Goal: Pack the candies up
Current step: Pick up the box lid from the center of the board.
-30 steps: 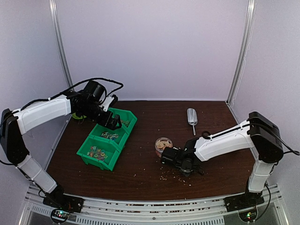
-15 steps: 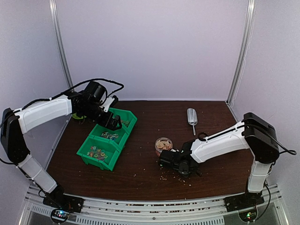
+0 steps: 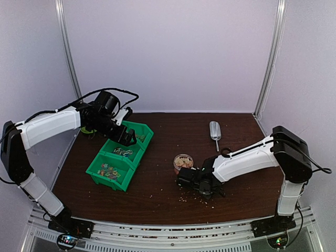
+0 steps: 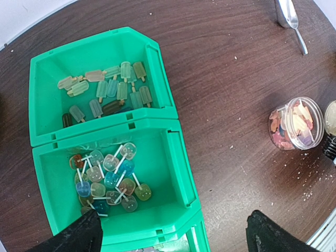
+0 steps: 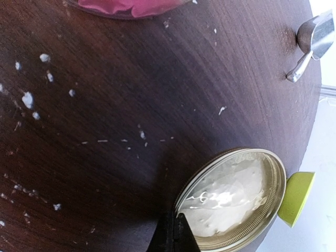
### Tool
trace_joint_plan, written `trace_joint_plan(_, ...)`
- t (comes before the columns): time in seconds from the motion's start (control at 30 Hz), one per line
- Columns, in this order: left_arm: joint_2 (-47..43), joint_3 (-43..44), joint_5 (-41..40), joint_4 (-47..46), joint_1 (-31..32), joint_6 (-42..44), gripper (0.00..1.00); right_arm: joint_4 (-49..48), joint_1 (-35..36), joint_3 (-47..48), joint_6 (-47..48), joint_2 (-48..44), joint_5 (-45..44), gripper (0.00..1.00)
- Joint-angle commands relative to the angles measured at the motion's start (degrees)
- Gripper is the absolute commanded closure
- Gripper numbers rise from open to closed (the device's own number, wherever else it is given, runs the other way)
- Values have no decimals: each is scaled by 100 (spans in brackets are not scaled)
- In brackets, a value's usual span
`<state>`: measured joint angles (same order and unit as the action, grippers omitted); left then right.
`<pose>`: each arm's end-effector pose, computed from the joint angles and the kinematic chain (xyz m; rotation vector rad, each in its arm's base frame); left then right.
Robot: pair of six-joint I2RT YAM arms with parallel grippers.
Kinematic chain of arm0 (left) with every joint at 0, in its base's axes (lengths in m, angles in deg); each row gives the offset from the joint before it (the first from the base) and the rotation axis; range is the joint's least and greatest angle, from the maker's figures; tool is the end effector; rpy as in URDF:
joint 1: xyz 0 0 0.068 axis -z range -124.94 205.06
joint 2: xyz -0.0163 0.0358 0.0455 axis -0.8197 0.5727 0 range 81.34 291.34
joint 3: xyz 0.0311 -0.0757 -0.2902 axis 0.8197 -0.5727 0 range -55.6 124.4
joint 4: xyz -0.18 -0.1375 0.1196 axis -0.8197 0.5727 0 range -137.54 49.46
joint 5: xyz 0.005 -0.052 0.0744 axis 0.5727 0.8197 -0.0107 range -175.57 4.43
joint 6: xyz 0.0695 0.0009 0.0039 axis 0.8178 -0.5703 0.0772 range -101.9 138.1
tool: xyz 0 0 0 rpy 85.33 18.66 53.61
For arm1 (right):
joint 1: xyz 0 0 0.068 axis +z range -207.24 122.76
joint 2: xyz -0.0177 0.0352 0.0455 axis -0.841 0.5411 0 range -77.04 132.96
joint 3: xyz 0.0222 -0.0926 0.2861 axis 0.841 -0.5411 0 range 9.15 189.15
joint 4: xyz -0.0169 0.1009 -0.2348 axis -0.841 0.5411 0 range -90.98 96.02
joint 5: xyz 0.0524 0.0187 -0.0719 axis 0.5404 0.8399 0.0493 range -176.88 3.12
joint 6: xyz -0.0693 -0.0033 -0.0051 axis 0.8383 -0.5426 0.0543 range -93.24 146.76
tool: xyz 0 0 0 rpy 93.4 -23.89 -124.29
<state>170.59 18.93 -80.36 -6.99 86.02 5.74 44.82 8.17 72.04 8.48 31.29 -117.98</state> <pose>0.2865 -0.1780 0.2971 0.4534 2.5415 -0.4071 0.1599 0.2791 0.1413 -1.1014 2.5042 -0.5868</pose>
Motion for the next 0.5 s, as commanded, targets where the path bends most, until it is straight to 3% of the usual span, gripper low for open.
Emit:
trace_joint_plan(0.0, -51, 32, 77, -107, -20, 25, 2, 248, 34, 179, 35, -326, 85, 100)
trace_joint_plan(0.47, -493, -244, 674, -563, 1, 294, 2, 523, -83, 487, 545, -2319, 1536, 100)
